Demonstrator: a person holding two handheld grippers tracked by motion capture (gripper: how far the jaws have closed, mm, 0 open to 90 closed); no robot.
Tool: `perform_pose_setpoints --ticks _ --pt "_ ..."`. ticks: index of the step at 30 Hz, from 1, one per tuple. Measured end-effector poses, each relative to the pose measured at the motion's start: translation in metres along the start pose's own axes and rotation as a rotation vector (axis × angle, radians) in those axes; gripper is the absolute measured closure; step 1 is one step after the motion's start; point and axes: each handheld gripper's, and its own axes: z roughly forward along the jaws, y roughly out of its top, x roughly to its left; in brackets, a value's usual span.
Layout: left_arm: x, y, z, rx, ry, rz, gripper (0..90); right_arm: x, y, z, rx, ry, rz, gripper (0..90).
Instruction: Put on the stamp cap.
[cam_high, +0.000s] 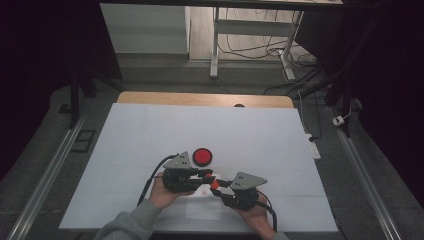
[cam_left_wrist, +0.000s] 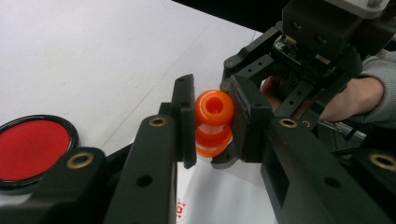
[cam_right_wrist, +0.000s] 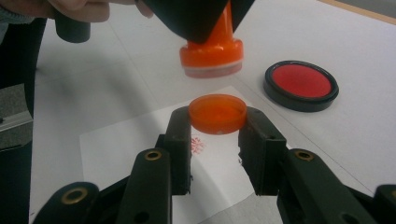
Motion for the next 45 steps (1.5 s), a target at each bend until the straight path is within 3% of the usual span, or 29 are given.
perform_pose_setpoints --ticks 45 --pt "-0.002 -0.004 0.011 0.006 -0.005 0.002 72.3 0.0 0.002 -0.003 -0.039 0.006 0.013 64.5"
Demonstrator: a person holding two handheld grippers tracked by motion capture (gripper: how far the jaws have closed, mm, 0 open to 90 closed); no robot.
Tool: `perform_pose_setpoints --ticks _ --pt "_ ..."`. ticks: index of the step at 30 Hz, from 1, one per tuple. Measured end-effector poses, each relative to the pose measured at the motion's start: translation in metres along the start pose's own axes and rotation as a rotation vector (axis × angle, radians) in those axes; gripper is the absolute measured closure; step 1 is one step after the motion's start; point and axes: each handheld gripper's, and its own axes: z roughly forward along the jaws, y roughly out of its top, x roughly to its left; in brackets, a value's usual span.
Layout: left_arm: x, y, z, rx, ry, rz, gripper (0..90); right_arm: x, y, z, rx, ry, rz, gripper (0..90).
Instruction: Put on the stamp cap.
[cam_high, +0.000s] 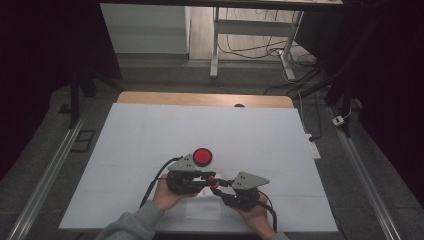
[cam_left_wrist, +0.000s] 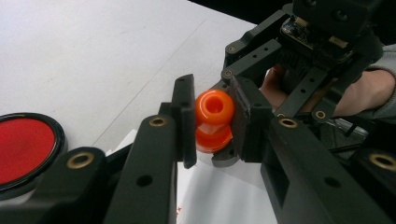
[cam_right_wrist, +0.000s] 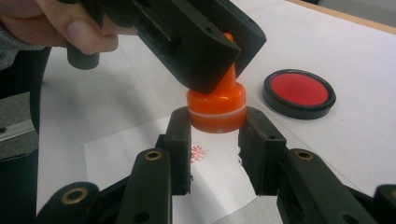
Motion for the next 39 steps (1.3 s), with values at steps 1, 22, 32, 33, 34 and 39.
perform_pose_setpoints --ticks 1,22,32,33,34,39 --pt "-0.0001 0.0 -0.0002 -0.001 -0.001 0.0 72.3 0.0003 0.0001 -0.0001 -0.001 -0.002 -0.003 64.5" --pt "-0.0003 -0.0036 0.002 -0.013 -0.005 -0.013 72.6 0.0038 0.0018 -0.0009 0.02 -0.031 -0.053 64.8" --pt "-0.0066 -0.0052 0.0061 -0.007 0.036 0.023 72.7 0.0042 0.0024 -0.0008 0.042 -0.033 -0.056 64.8" --pt "-0.0069 -0.0054 0.0066 -0.003 0.038 0.025 72.8 0.0041 0.0019 -0.0003 0.039 -0.033 -0.054 64.8" --pt "-0.0071 -0.0055 0.0068 -0.002 0.038 0.025 72.7 0.004 0.0017 -0.0002 0.045 -0.035 -0.055 64.8" --pt "-0.007 -0.0054 0.0072 0.005 0.04 0.022 72.6 0.0024 0.0009 0.0 0.05 -0.02 -0.047 64.6"
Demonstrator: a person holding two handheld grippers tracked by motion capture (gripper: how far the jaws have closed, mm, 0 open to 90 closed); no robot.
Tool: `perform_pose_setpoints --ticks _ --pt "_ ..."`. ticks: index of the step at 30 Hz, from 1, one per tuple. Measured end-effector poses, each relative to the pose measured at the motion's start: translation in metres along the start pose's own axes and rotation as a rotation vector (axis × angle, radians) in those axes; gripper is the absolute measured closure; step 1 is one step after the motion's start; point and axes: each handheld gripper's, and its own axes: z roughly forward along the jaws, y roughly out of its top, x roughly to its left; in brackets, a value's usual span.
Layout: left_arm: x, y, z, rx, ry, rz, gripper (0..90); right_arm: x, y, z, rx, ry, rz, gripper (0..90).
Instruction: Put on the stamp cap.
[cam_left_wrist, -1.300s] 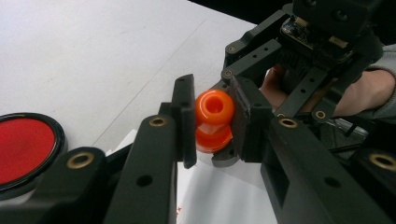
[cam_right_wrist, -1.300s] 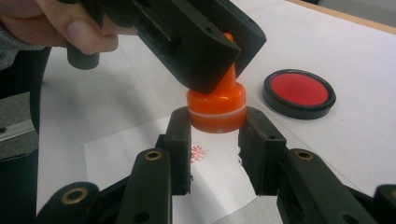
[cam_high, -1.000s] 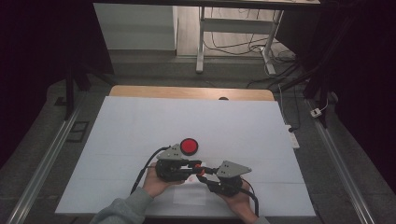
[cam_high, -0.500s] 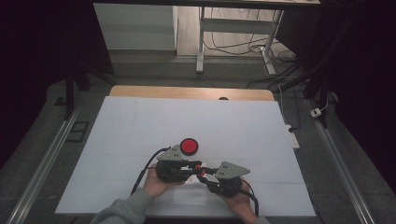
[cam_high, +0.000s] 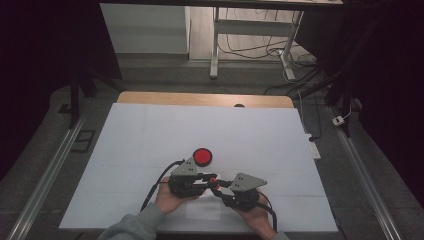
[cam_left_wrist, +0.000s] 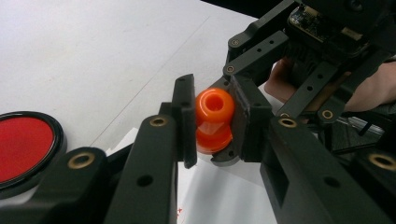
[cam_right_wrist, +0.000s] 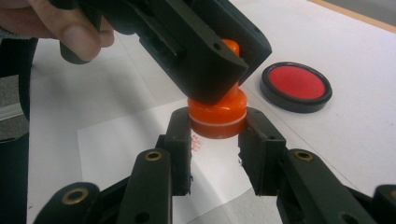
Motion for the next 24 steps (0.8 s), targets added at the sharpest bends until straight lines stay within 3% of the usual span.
perform_pose_setpoints --ticks 12,24 --pt "-0.0003 0.0005 0.0006 0.002 0.009 -0.01 72.4 -0.0016 -0.0021 0.001 -0.004 0.002 0.008 63.2" --pt "0.002 0.0016 -0.0042 -0.015 0.011 -0.014 72.4 -0.0042 -0.0031 -0.0002 -0.002 -0.002 0.023 53.3"
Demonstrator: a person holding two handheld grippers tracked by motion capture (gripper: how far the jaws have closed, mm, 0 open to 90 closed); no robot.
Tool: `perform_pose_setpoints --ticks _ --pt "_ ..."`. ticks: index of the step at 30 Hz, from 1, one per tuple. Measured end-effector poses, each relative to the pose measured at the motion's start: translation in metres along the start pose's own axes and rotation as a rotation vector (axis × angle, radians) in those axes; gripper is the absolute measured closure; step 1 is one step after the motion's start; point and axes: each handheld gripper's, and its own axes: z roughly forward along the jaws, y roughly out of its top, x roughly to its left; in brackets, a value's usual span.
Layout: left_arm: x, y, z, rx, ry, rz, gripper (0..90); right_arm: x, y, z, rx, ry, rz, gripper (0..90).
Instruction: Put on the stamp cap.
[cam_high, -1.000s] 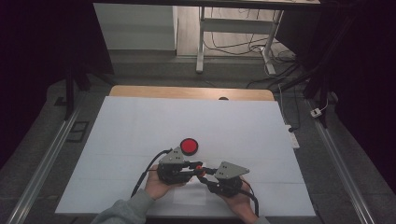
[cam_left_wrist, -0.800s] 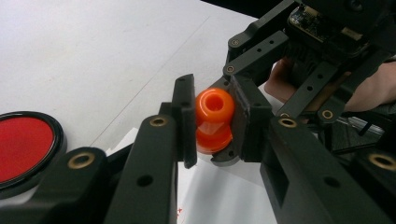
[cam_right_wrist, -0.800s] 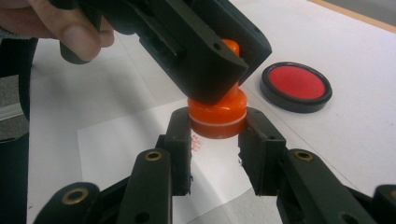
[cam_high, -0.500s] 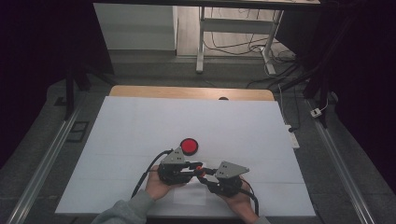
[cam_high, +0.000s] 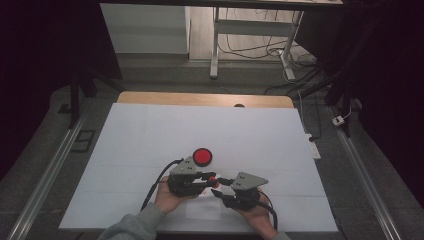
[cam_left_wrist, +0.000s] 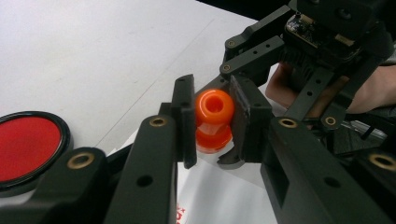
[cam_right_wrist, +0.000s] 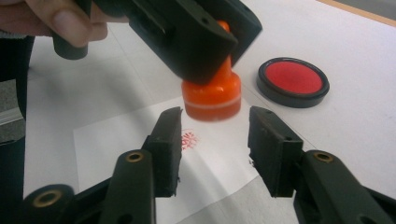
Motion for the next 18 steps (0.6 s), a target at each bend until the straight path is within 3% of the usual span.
perform_pose_setpoints --ticks 8,18 --pt "0.004 0.0 -0.005 -0.007 0.008 -0.008 72.4 -0.01 -0.007 -0.015 -0.007 -0.031 0.027 48.5" --pt "0.008 0.002 -0.012 -0.008 0.016 -0.024 72.4 -0.033 -0.022 -0.055 -0.005 -0.133 0.066 45.1"
